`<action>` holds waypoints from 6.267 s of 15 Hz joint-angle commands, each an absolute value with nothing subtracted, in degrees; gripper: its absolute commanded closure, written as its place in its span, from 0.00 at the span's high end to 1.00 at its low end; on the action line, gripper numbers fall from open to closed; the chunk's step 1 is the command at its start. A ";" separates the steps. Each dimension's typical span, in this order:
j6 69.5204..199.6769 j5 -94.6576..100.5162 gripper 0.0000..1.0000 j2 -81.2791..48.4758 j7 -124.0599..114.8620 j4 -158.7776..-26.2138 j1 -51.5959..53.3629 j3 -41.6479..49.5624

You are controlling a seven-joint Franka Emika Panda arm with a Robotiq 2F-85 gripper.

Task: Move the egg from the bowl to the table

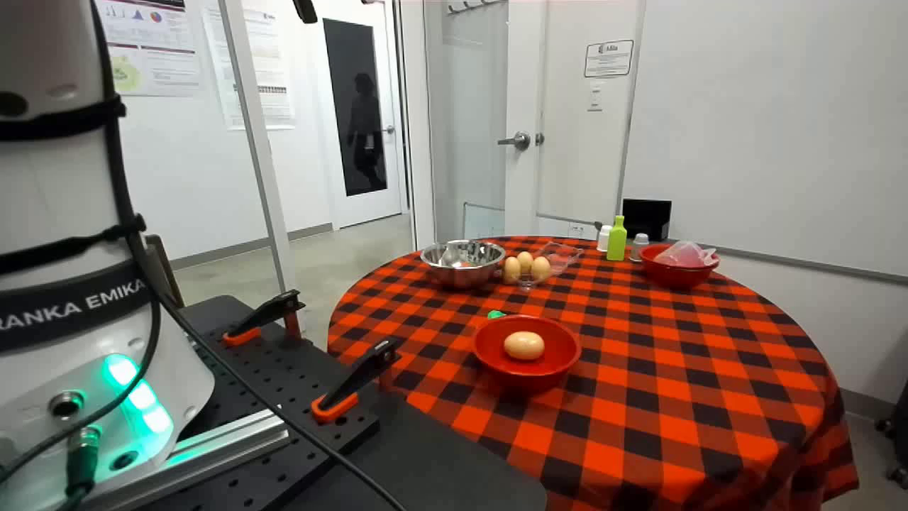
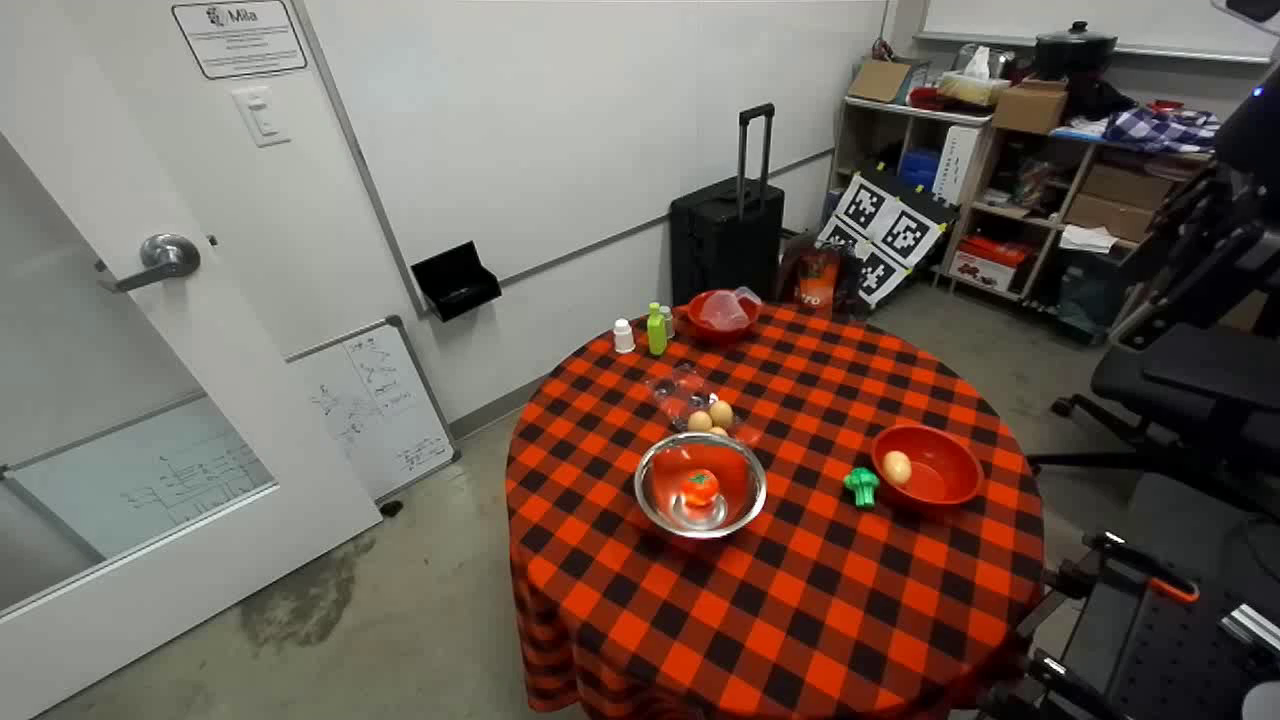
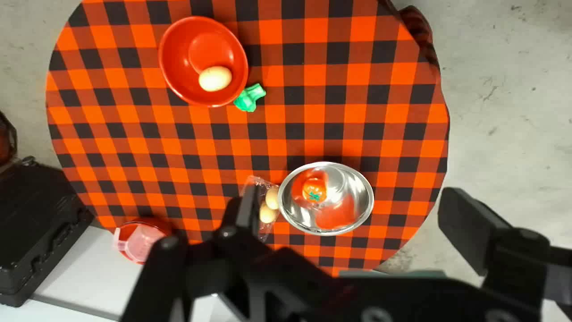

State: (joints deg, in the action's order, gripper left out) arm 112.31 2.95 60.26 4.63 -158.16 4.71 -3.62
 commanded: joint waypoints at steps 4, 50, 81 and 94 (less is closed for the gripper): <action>114.55 2.91 1.00 55.93 0.68 -157.51 2.18 -2.76; 163.98 -21.87 1.00 -20.70 -26.39 -146.31 -10.85 4.92; 164.03 -21.26 1.00 -38.74 -25.27 -130.62 -10.27 7.31; 164.19 -21.63 0.64 -41.18 -24.70 -129.39 -11.06 6.43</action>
